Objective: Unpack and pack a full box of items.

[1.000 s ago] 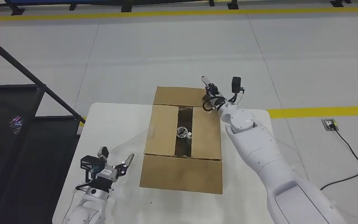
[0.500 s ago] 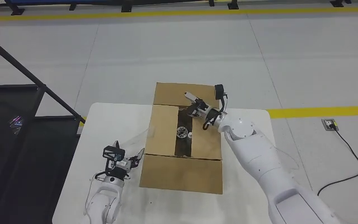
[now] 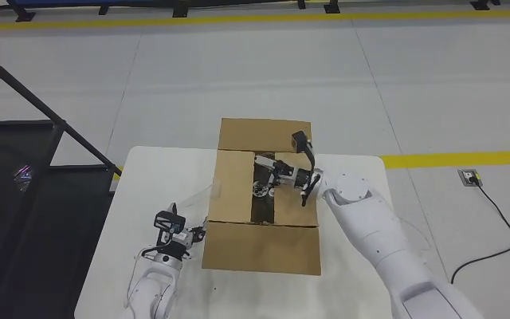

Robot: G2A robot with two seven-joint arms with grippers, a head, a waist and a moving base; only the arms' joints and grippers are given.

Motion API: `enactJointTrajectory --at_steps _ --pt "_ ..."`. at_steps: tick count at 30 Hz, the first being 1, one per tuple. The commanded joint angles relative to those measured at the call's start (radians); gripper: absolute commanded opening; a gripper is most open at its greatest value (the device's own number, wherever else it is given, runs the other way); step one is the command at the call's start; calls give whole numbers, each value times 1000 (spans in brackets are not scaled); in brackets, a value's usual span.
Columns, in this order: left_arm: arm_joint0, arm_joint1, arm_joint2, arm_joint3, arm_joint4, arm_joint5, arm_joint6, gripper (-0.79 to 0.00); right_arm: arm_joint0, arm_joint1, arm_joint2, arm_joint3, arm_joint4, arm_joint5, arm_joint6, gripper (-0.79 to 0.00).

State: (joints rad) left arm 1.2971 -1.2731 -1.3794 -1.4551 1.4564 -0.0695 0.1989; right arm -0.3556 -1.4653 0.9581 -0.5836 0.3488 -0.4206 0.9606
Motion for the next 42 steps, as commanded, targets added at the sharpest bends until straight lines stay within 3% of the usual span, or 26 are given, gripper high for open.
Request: enactJointTrajectory --at_steps 1,14,29,36,42 --pt "5 0 -2 -4 -4 4 4 0 -12 3 -4 -31 -26 34 -13 0" --pt "91 9 -86 -104 -68 -7 39 0 -15 -36 -73 -61 -82 165 -102 0" --pt "175 17 -124 -200 -53 -41 58 0 21 -77 -73 5 -3 110 -92 0" --pt "236 27 -132 -280 10 -137 82 0 14 -91 -54 -19 63 87 -96 0" --pt "248 28 -109 -330 57 -136 72 0 1 -113 -62 -56 97 68 -136 0"
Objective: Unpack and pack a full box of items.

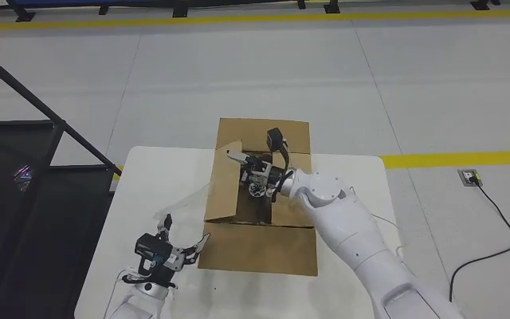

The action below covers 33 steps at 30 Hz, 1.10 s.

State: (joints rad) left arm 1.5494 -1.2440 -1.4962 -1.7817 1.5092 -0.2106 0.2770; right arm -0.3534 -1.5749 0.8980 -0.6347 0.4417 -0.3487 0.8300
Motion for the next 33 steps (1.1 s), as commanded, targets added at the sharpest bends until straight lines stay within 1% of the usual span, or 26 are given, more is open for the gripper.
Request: enactJointTrajectory --at_steps 1,6,10,13,15,21,23,28,33 --pt "-13 -2 15 -5 10 14 -14 0 -2 -8 -5 -9 8 -10 -10 0" --pt "-72 -10 58 4 -6 61 -52 0 -4 -28 -23 -17 20 -57 -8 0" --pt "-119 -18 80 27 -11 137 -81 0 -4 -39 -33 -9 6 -117 -14 0" --pt "-136 -23 88 39 -13 179 -83 0 -5 -41 -31 -5 -1 -153 12 0" --pt "-139 -24 84 43 -26 189 -79 0 -8 -38 -24 -1 4 -170 47 0" --pt "-127 -25 44 37 -80 226 -66 0 -24 -20 15 -5 -2 -216 96 0" --pt "-124 -25 26 36 -95 235 -67 0 -36 -11 35 -13 -8 -237 92 0" --pt "-111 -24 -20 44 -137 240 -67 0 -82 22 98 -60 -20 -265 92 0" --pt "-113 -22 -58 79 -164 246 -77 0 -144 56 165 -136 -39 -261 92 0"
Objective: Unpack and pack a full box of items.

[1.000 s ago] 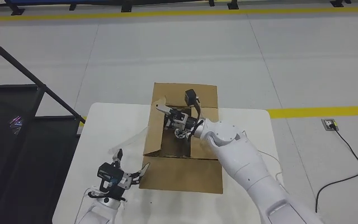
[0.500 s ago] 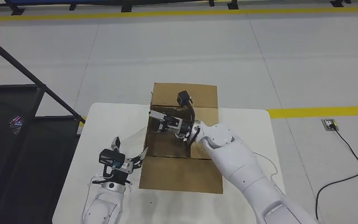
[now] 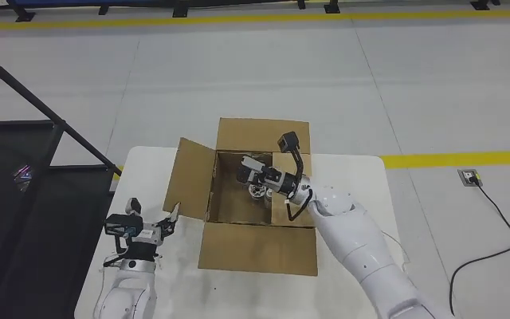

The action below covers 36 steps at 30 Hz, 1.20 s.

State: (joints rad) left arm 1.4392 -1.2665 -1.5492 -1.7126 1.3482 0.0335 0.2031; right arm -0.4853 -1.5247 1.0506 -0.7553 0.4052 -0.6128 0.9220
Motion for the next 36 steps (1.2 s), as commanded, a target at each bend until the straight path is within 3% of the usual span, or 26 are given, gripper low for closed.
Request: enactJointTrajectory --at_steps 1,9,19,26,36 --pt "-5 0 -10 21 -9 1 -6 0 -26 12 25 -35 -8 4 0 0" --pt "-35 0 -14 121 -5 -11 -37 0 -172 57 110 -258 -63 19 -16 0" --pt "-54 -2 -8 161 -18 -23 -38 0 -172 57 110 -258 -63 19 -16 0" --pt "-17 -1 -32 60 -32 -25 -29 0 -231 70 129 -360 -86 -5 -24 0" --pt "52 1 -53 -217 -36 -40 -46 0 -333 107 207 -530 -190 -21 -16 0"
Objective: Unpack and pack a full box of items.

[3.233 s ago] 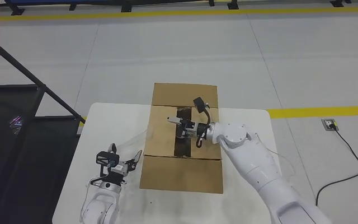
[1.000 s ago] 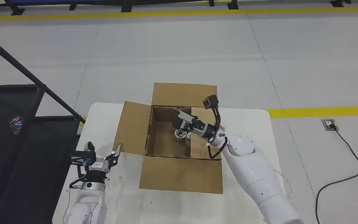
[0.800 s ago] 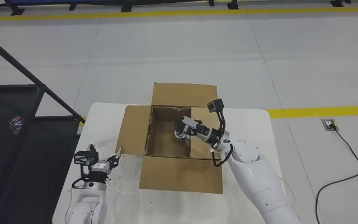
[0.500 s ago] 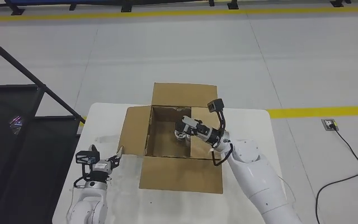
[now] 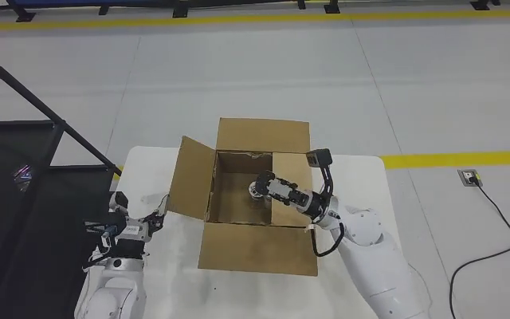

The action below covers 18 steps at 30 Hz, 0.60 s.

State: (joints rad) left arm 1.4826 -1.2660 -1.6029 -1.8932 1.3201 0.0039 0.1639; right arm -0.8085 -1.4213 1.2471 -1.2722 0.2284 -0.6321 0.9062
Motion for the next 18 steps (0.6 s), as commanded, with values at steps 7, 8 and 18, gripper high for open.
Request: enactJointTrajectory --at_steps 7,8,18 --pt "28 3 39 -216 -81 -147 -136 0 -118 40 124 -113 -38 -35 7 0" --pt "17 3 55 -224 -85 -161 -162 0 -138 46 146 -127 -32 -44 12 0" --pt "-256 -23 319 -30 -245 -153 -502 0 -309 97 340 -210 38 -139 56 0"
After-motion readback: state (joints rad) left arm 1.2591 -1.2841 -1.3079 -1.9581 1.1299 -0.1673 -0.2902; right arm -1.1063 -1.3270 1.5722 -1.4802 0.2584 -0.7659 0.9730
